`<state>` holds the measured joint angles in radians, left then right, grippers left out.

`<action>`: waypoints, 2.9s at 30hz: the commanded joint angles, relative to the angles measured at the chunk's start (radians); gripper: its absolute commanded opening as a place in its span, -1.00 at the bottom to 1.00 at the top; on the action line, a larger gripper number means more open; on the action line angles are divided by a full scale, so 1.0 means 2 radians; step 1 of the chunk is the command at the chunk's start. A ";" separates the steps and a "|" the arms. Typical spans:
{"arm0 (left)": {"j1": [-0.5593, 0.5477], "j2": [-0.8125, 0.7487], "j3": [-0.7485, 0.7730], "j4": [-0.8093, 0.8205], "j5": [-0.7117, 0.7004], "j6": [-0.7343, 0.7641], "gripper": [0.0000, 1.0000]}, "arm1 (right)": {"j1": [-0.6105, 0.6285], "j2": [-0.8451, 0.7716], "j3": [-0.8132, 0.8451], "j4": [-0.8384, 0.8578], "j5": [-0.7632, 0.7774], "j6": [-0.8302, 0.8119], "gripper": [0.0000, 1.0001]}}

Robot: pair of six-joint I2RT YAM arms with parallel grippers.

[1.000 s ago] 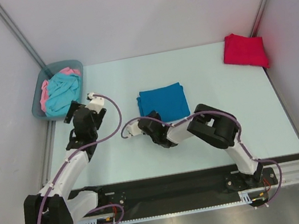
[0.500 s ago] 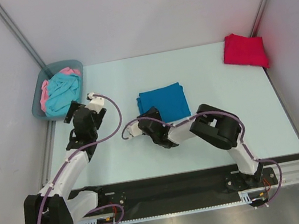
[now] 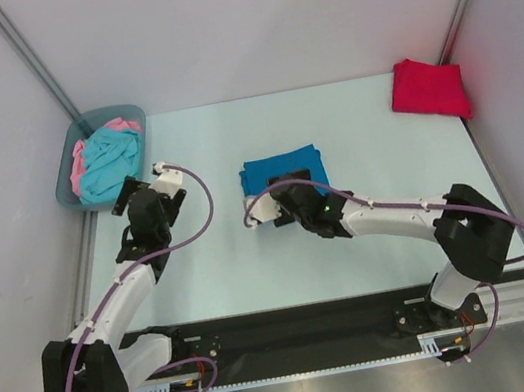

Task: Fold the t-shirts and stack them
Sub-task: Neatly place the folded tshirt to the corner

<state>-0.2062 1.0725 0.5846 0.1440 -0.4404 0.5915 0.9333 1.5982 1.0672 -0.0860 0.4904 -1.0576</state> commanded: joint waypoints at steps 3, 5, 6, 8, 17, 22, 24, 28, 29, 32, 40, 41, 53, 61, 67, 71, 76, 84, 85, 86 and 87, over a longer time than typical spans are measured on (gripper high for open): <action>0.005 -0.011 0.001 0.012 0.000 -0.012 1.00 | 0.003 -0.008 -0.083 -0.055 -0.032 0.018 0.42; 0.005 -0.011 0.002 0.011 0.001 -0.012 0.99 | 0.007 -0.017 -0.105 -0.051 -0.038 0.023 0.43; 0.005 -0.010 0.002 0.010 0.001 -0.012 1.00 | 0.012 -0.020 -0.112 -0.050 -0.040 0.024 0.43; 0.005 -0.010 0.004 0.008 0.001 -0.013 0.99 | 0.016 -0.025 -0.121 -0.051 -0.047 0.031 0.43; 0.005 -0.009 0.005 0.007 0.000 -0.013 1.00 | 0.021 -0.027 -0.123 -0.075 -0.083 0.049 0.44; 0.005 -0.012 0.005 0.006 0.000 -0.013 1.00 | 0.022 0.008 -0.133 -0.038 -0.090 0.044 0.43; 0.005 -0.011 0.005 0.006 0.000 -0.014 1.00 | 0.020 0.031 -0.136 -0.006 -0.088 0.040 0.43; 0.005 -0.013 0.005 0.005 0.000 -0.013 1.00 | 0.019 0.064 -0.143 0.061 -0.089 0.022 0.42; 0.005 -0.014 0.004 0.005 -0.001 -0.013 1.00 | 0.017 0.073 -0.136 0.071 -0.089 0.021 0.42; 0.005 -0.015 0.002 0.007 -0.001 -0.011 0.99 | 0.014 0.097 -0.126 0.098 -0.091 0.013 0.41; 0.005 -0.015 0.001 0.012 -0.004 -0.009 0.99 | -0.018 0.152 -0.097 0.135 -0.099 -0.012 0.27; 0.005 -0.015 0.000 0.012 -0.005 -0.009 1.00 | -0.023 0.163 -0.093 0.136 -0.103 -0.013 0.27; 0.006 -0.014 0.000 0.017 -0.007 -0.005 1.00 | -0.059 0.193 -0.071 0.094 -0.137 -0.025 -0.93; 0.007 -0.013 0.000 0.019 -0.007 -0.005 1.00 | -0.063 0.118 -0.017 -0.046 -0.175 -0.019 -1.00; 0.007 -0.011 0.001 0.018 -0.008 -0.005 1.00 | -0.069 0.051 0.048 -0.117 -0.177 -0.036 -1.00; 0.007 -0.013 0.001 0.018 -0.006 -0.006 1.00 | -0.072 0.038 0.072 -0.107 -0.149 -0.049 -1.00; 0.007 -0.013 0.001 0.016 -0.006 -0.007 1.00 | -0.094 0.038 0.064 0.004 -0.076 -0.094 -1.00; 0.007 -0.013 0.001 0.015 -0.005 -0.007 1.00 | -0.172 0.076 0.086 0.126 -0.065 -0.163 -1.00; 0.007 -0.013 0.001 0.015 -0.005 -0.007 0.99 | -0.189 0.081 0.090 0.146 -0.066 -0.171 -1.00; 0.007 -0.012 0.001 0.015 -0.005 -0.007 1.00 | -0.197 0.090 0.095 0.156 -0.067 -0.176 -1.00; 0.007 -0.012 0.002 0.015 -0.005 -0.007 1.00 | -0.205 0.096 0.108 0.166 -0.071 -0.186 -1.00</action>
<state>-0.2016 1.0622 0.5846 0.1478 -0.4427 0.5846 0.5655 1.7668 1.2072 0.0677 0.3191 -1.3415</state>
